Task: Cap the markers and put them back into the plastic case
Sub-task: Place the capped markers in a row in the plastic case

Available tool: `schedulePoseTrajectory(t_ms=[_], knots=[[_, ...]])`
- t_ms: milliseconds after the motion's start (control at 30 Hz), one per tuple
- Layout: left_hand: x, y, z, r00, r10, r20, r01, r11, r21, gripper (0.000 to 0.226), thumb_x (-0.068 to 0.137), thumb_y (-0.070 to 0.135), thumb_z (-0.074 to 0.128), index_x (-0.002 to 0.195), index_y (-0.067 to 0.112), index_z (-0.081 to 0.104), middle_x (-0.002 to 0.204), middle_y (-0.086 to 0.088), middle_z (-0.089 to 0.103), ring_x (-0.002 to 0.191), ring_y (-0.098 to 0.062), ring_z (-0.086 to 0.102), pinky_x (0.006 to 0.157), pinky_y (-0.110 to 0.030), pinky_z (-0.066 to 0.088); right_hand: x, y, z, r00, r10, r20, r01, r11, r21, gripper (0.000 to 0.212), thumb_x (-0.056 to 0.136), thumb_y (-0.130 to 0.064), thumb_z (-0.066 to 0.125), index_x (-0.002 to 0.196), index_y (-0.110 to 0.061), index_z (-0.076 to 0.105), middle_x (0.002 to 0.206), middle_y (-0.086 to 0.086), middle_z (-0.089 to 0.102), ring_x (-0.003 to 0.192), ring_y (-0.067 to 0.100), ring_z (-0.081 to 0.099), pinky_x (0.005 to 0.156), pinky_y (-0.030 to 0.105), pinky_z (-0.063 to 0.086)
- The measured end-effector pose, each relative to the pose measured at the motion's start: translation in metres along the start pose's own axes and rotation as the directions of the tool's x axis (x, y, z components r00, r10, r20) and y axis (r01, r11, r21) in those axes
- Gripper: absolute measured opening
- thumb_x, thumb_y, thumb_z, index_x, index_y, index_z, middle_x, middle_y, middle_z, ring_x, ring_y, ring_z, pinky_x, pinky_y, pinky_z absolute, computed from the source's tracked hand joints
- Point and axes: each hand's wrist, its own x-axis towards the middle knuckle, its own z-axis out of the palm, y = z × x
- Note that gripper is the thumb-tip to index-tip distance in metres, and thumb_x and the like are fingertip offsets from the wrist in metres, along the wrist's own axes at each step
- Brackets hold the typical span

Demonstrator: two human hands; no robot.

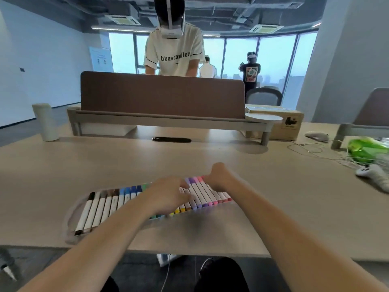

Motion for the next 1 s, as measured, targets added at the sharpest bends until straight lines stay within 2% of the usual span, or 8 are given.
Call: schedulePoseTrajectory(t_ms=[100,233,333,433,567,767,867,1000], knots=[[0.009,0.014,0.01,0.998,-0.011,0.062,0.013,1.0,-0.027,0.049,0.097,0.045,0.052,0.142,0.026,0.051,0.148,0.003,0.046,0.127,-0.017,0.05,0.092,-0.023,0.036,0.004,0.017,-0.004,0.995,0.096,-0.01,-0.096,0.974,-0.207,0.034,0.091,-0.023,0.054,0.119,-0.006,0.063,0.119,0.016,0.062,0.105,0.033,0.062,0.09,0.037,0.053],[0.014,0.026,0.017,0.994,0.004,0.108,-0.007,1.0,0.022,0.045,0.098,0.04,0.049,0.141,0.027,0.051,0.147,-0.003,0.048,0.124,-0.02,0.051,0.089,-0.023,0.039,0.002,0.032,-0.004,0.99,0.139,0.008,-0.134,0.963,-0.232,0.029,0.083,-0.022,0.054,0.108,-0.011,0.064,0.117,0.014,0.064,0.105,0.032,0.062,0.085,0.032,0.052],[0.013,0.03,0.021,0.994,0.014,0.108,-0.022,0.997,0.078,0.049,0.095,0.047,0.053,0.138,0.025,0.054,0.145,-0.006,0.049,0.128,-0.023,0.047,0.1,-0.027,0.041,0.002,0.037,-0.004,0.993,0.115,0.017,-0.112,0.985,-0.131,0.019,0.087,-0.024,0.055,0.099,-0.01,0.062,0.108,0.013,0.069,0.099,0.03,0.065,0.073,0.029,0.048],[0.012,0.032,0.026,0.995,0.023,0.095,-0.03,0.997,0.071,0.049,0.092,0.056,0.052,0.131,0.027,0.059,0.134,-0.005,0.058,0.119,-0.023,0.052,0.098,-0.033,0.045,0.001,0.039,-0.004,0.995,0.097,-0.032,-0.097,0.995,0.003,0.023,0.089,-0.026,0.057,0.101,-0.006,0.06,0.094,0.012,0.065,0.085,0.029,0.061,0.067,0.027,0.043],[0.014,0.039,0.029,0.998,0.061,0.029,-0.062,0.998,0.026,0.054,0.09,0.067,0.045,0.115,0.022,0.063,0.121,-0.003,0.062,0.107,-0.022,0.056,0.093,-0.033,0.044,-0.006,0.042,-0.008,0.977,0.099,-0.189,-0.07,0.986,0.152,0.027,0.091,-0.031,0.054,0.072,-0.012,0.053,0.074,0.006,0.057,0.076,0.028,0.056,0.067,0.027,0.038],[0.014,0.056,0.014,0.994,-0.041,-0.099,0.037,0.998,-0.041,0.076,0.077,0.074,0.056,0.136,0.029,0.041,0.134,-0.008,0.043,0.12,-0.035,0.05,0.098,-0.042,0.041,-0.019,0.017,-0.034,0.893,0.019,-0.45,0.144,0.935,0.325,0.043,0.09,-0.046,0.042,0.067,-0.012,0.054,0.061,0.003,0.059,0.063,0.024,0.057,0.056,0.028,0.033],[0.013,0.06,-0.004,0.961,-0.117,-0.252,0.077,0.984,-0.161,0.069,0.082,0.071,0.054,0.133,0.026,0.042,0.12,-0.007,0.051,0.105,-0.03,0.059,0.08,-0.036,0.044,-0.037,-0.016,-0.049,0.879,-0.044,-0.475,0.3,0.825,0.479,0.045,0.097,-0.043,0.044,0.069,-0.01,0.057,0.063,-0.002,0.061,0.05,0.006,0.056,0.05,0.025,0.037],[-0.002,0.048,-0.036,0.909,-0.168,-0.381,0.05,0.953,-0.3,0.051,0.09,0.053,0.048,0.124,0.016,0.045,0.097,-0.002,0.065,0.084,-0.023,0.063,0.061,-0.032,0.044,-0.055,-0.056,-0.046,0.841,-0.128,-0.525,0.446,0.713,0.541,0.036,0.097,-0.05,0.043,0.094,-0.02,0.062,0.077,-0.011,0.064,0.068,0.001,0.06,0.065,0.025,0.045]])
